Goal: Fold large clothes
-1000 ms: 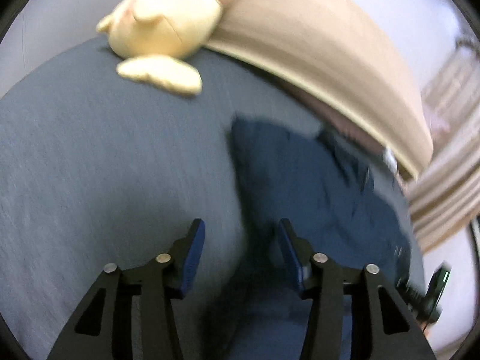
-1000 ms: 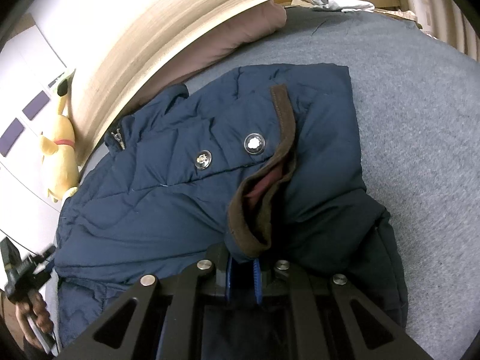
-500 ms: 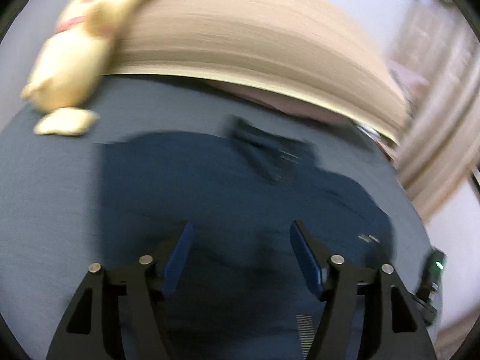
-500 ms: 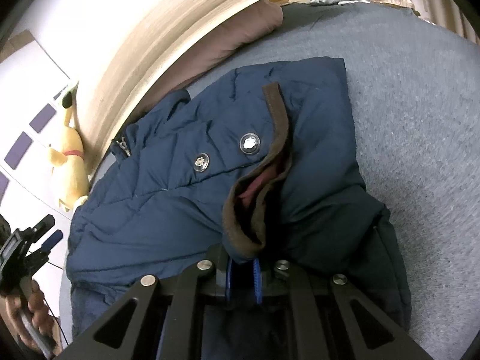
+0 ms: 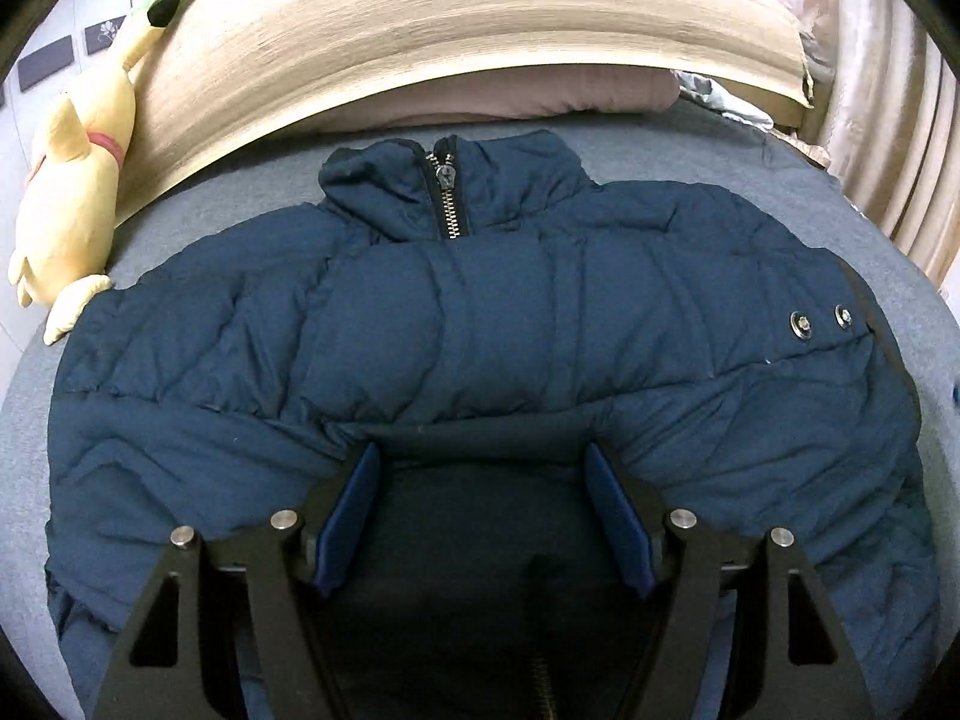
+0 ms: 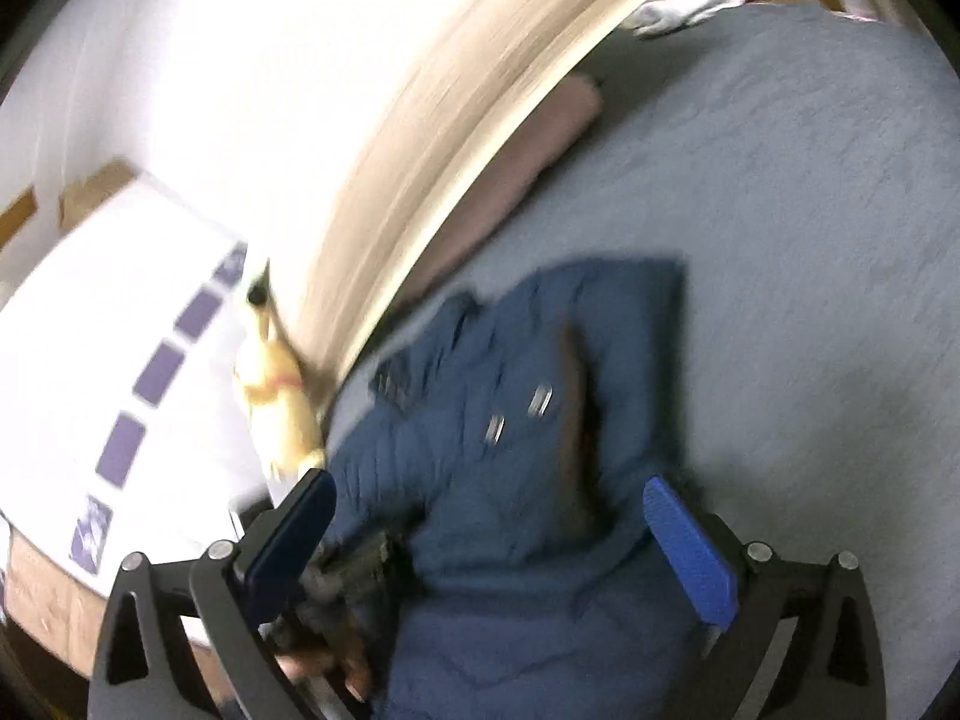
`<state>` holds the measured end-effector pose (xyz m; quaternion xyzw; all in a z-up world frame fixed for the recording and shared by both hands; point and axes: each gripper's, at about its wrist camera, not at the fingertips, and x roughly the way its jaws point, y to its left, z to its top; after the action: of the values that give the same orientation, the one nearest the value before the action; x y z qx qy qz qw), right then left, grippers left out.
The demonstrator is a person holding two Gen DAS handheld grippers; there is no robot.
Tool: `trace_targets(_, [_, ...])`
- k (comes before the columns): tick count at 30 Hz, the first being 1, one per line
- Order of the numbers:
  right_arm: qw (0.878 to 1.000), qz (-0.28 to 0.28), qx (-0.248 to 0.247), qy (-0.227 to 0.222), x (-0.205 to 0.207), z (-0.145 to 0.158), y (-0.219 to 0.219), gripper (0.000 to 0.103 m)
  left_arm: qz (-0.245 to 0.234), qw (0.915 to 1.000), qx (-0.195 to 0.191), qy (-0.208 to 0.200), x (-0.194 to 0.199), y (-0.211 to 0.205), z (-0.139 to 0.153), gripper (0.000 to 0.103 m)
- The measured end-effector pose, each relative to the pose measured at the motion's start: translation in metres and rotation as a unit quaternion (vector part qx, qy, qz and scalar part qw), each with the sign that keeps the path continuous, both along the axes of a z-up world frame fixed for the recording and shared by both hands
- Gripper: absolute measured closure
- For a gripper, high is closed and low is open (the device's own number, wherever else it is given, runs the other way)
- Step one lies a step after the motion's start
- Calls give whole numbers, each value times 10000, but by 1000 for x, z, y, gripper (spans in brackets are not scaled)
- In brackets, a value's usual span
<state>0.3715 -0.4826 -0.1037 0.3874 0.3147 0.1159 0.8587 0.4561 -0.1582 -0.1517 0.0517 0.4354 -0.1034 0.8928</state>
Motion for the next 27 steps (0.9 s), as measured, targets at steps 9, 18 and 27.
trace_targets(9, [9929,103,-206,1165,112,-47,-31,18,-5,9997,-143,-188,-21,11,5,31])
trace_targets(18, [9697,-182,-1989,1407,124,-45,-1,79,-2,9991,-370,-214,-22,17,3,31])
trace_targets(27, [9825,-410,-1749,485,46,17,10,24,15,9991,-337,-257,-23,15,2,31])
